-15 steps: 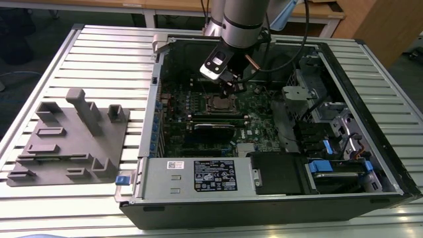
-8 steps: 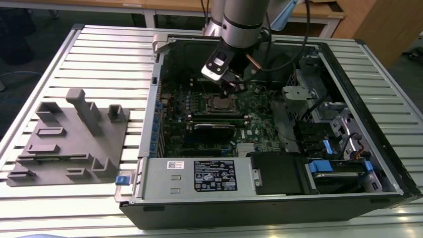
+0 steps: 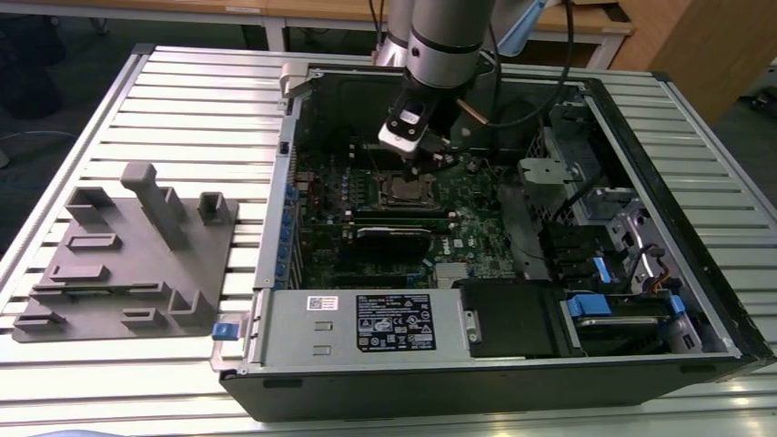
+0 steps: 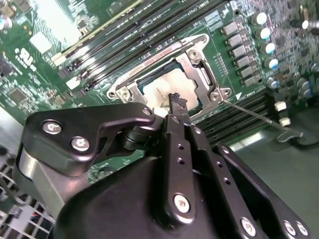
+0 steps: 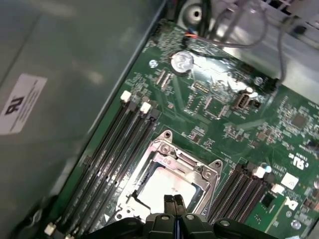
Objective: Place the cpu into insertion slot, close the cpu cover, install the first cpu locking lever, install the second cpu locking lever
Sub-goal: 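Close the cpu cover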
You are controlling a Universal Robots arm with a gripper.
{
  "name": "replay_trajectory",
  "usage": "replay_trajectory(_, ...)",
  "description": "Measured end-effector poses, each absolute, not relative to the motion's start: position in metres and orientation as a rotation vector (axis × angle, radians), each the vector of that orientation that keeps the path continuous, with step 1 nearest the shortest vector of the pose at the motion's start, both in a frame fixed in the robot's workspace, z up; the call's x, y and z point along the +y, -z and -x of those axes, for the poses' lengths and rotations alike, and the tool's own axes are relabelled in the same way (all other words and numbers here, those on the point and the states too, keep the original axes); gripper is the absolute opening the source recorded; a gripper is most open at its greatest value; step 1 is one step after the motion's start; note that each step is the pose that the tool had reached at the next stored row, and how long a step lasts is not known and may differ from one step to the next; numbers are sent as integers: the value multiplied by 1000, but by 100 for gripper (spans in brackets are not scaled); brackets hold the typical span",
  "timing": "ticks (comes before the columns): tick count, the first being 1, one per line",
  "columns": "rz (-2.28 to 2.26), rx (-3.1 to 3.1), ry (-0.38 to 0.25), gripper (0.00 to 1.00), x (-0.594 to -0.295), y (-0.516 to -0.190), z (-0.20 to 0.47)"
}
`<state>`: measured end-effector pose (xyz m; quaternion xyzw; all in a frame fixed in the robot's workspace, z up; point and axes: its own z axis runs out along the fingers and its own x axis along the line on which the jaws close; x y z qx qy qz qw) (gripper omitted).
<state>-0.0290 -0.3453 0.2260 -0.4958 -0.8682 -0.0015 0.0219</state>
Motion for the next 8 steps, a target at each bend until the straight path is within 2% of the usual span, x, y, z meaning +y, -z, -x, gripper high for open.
replay_trajectory(8,1450,-2737,4,11,-345,-226,29)
